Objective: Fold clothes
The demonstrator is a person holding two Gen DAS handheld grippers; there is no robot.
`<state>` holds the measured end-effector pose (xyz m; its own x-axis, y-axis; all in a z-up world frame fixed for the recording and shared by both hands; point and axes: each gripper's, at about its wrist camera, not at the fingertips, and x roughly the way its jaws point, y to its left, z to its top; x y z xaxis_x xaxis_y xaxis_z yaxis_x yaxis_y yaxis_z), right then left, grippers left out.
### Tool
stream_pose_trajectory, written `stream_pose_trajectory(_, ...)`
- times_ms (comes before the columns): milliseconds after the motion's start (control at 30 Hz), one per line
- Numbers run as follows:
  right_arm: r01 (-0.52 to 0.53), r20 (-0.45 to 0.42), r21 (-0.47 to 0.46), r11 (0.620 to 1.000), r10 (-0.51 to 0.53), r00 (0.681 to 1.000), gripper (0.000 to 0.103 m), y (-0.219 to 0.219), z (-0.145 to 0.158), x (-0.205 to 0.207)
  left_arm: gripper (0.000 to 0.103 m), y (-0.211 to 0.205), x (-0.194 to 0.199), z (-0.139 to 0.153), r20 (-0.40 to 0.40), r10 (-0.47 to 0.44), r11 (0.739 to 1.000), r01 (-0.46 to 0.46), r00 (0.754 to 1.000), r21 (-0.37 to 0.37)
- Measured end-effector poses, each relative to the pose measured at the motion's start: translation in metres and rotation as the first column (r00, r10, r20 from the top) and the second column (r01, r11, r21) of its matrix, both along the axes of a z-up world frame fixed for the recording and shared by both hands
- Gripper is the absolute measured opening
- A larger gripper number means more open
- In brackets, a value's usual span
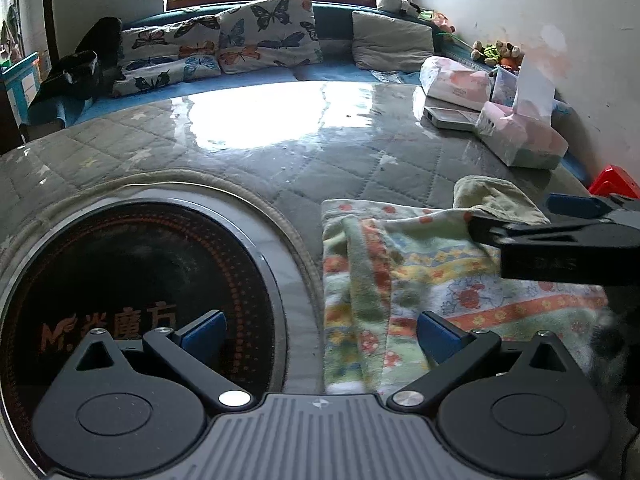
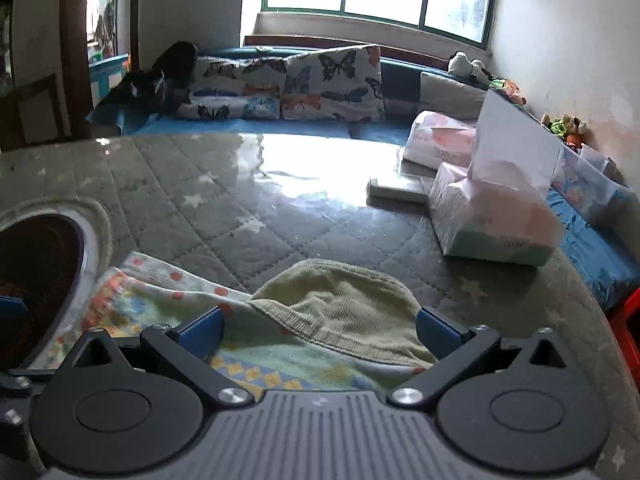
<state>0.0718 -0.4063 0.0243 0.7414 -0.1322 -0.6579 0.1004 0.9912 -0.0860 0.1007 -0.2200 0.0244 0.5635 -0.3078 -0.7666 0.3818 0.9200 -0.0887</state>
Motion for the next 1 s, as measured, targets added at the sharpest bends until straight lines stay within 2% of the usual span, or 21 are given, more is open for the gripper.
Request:
stream_pose_trajectory(233,-0.019,0.005,0.012,1.0,0.019,1.0,0.103,-0.003,0.012,-0.049,0.103,-0.001,-0.006,0.005,0.014,-0.001,1.0,0.001,1.0,-0.014)
stream_pose_trajectory(500,0.025,-0.003,0.074,0.997,-0.025,1.0,0.103,0.0,0.003,-0.099,0.103,-0.008,-0.015,-0.001,0.016,-0.023,1.0,0.022,1.0,0.01)
stream_pose_trajectory(633,0.037,-0.012,0.079,0.996,-0.036,0.999,0.103,0.002,-0.007,-0.11,0.103,-0.009,-0.019,-0.001,0.023,-0.025,0.999,0.024,0.999,0.024)
stream_pose_trajectory(867,0.071,0.024,0.078,0.994,-0.073,0.997,0.103,-0.003,0.0,-0.131,0.103,-0.012,-0.029,0.003,0.049,-0.041,0.999,0.04,0.998,0.032)
stream_pose_trajectory(1000,0.083,0.005,0.121,0.989,-0.084,0.996,0.103,-0.009,-0.008,-0.131,0.103,-0.016,-0.032,0.0,0.052,-0.051,0.998,0.049,0.997,0.045)
